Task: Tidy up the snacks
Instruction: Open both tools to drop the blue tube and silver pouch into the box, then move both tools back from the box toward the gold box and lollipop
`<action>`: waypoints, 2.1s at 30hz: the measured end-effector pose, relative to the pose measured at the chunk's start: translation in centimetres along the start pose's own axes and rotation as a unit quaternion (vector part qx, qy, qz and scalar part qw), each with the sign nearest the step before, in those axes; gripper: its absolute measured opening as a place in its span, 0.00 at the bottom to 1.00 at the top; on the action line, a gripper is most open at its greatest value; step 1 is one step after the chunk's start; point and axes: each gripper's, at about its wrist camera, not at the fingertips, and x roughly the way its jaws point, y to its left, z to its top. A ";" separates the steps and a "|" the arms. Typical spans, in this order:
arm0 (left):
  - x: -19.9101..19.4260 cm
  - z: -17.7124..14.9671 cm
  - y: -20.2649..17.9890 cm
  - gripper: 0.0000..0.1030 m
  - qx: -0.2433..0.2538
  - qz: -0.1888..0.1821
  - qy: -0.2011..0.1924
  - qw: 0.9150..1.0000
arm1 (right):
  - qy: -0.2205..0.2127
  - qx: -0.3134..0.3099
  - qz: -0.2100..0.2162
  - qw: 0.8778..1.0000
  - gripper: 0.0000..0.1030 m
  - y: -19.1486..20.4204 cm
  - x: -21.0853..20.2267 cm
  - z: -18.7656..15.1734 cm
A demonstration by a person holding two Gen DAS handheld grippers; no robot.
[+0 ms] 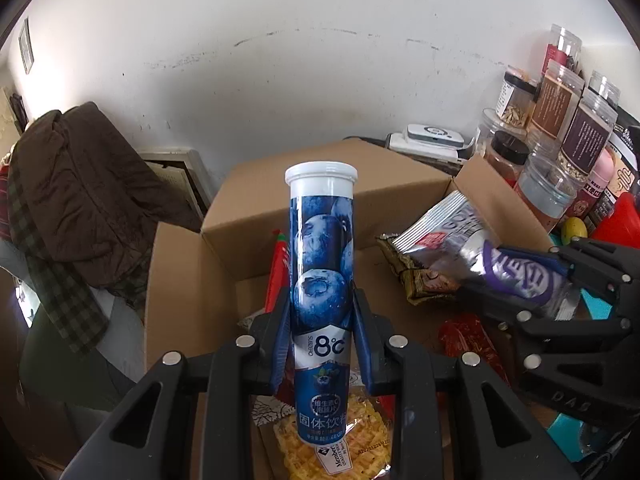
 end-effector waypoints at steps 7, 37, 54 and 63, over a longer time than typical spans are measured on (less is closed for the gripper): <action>0.2 0.0 0.0 0.27 -0.006 0.010 0.008 1.000 | -0.002 -0.003 -0.016 1.000 0.46 -0.2 -0.6 0.0; -12.2 1.3 -1.8 0.46 -0.023 0.065 -0.091 0.994 | -0.087 -0.017 -0.061 0.994 0.57 1.2 -11.9 0.1; -21.5 -1.8 -3.3 0.75 -0.027 0.054 -0.175 0.983 | -0.166 -0.037 -0.081 0.982 0.84 3.8 -21.0 -2.7; -23.6 -4.0 -5.0 0.75 -0.010 0.035 -0.173 0.984 | -0.178 -0.033 -0.080 0.980 0.87 4.1 -23.7 -5.7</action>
